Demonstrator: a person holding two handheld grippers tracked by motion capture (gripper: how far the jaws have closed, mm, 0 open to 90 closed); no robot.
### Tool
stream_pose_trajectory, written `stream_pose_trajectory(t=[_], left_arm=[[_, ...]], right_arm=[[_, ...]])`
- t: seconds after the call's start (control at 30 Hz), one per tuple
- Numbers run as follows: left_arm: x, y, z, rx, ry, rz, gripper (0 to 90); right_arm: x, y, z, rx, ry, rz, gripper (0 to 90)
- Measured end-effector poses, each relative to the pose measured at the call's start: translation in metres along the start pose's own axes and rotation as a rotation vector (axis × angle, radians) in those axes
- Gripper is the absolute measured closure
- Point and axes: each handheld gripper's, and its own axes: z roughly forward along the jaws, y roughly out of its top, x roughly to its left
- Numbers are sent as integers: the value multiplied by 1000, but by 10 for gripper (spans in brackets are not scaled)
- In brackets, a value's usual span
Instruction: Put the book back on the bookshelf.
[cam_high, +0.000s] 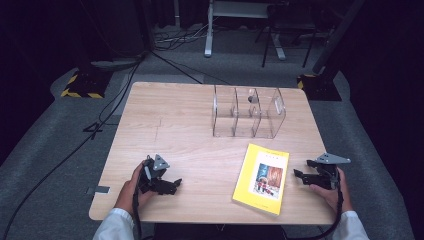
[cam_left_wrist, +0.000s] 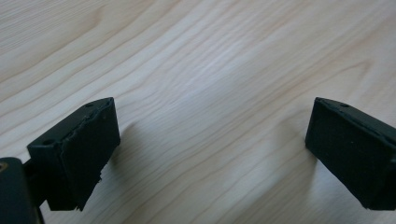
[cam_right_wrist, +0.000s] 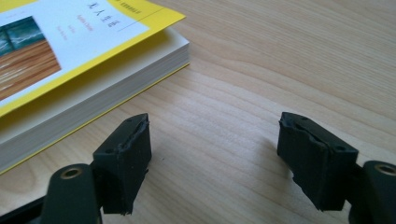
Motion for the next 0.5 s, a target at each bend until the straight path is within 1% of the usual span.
stream_pose_trajectory(t=[0.03, 0.07, 0.1, 0.13, 0.17, 0.2, 0.23, 0.27, 0.3, 0.37, 0.4, 0.43, 0.47, 0.5], left_arm=[[-2, 2, 2, 5, 6, 3, 33], [-4, 4, 4, 12, 15, -19, 11], [-4, 4, 4, 12, 15, -19, 1], [-10, 7, 7, 7, 57, -61, 1], [-10, 7, 7, 7, 57, -61, 1], [-14, 8, 8, 9, 57, -54, 2], [-14, 8, 8, 9, 57, -54, 2], [-17, 7, 7, 7, 47, -59, 2], [-19, 6, 6, 10, 47, -48, 2], [-24, 3, 4, 9, 10, 0, 3], [-26, 2, 3, 10, -9, 4, 2], [-27, 1, 2, 14, -17, 20, 2], [-28, 0, 1, 10, -20, 33, 2], [-29, 0, 1, 11, -30, 32, 3]], right_arm=[[1, 0, 0, 3, 10, -13, 259], [2, 0, -1, 6, 20, -21, 251], [3, 0, -2, 16, 33, -34, 239], [5, 0, -3, 27, 45, -45, 228], [5, 0, -3, 27, 45, -45, 228], [11, 1, -5, 59, 77, -76, 212], [11, 1, -5, 59, 77, -76, 212], [14, 2, -6, 78, 92, -90, 206], [17, 4, -6, 100, 106, -110, 193], [23, 7, -7, 132, 120, -141, 189], [26, 9, -7, 143, 117, -167, 189], [28, 11, -8, 157, 122, -182, 189], [30, 12, -8, 171, 134, -195, 187], [33, 13, -8, 190, 158, -206, 177]])
